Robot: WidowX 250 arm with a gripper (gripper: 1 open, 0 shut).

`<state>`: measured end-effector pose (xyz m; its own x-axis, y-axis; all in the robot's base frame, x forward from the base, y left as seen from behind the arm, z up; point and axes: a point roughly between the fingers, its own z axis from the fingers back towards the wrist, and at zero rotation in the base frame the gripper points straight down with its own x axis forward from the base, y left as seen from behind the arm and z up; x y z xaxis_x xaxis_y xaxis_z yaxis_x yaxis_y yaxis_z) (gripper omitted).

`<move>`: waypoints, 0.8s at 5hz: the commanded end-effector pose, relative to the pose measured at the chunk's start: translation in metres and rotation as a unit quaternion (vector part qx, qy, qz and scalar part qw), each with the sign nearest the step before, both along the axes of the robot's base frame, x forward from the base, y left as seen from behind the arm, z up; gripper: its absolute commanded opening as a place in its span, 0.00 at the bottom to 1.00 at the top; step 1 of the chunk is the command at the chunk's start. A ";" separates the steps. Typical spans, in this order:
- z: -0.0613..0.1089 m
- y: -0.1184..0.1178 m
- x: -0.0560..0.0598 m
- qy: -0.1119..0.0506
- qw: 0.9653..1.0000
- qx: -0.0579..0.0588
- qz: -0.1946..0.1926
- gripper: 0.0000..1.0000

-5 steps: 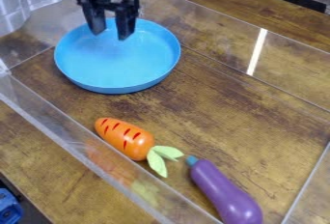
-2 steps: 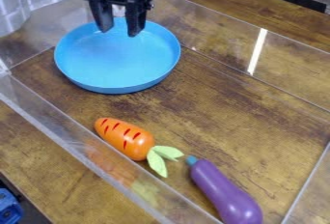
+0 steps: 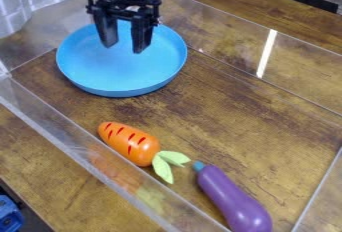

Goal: Move the carrot to the right side

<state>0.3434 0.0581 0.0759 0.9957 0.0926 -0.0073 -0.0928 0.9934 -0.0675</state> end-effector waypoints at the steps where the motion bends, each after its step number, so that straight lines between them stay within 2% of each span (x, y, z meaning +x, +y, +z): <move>1: 0.020 -0.001 -0.002 -0.026 1.000 0.006 -0.014 1.00; 4: 0.023 0.004 0.011 -0.040 0.996 -0.005 -0.080 1.00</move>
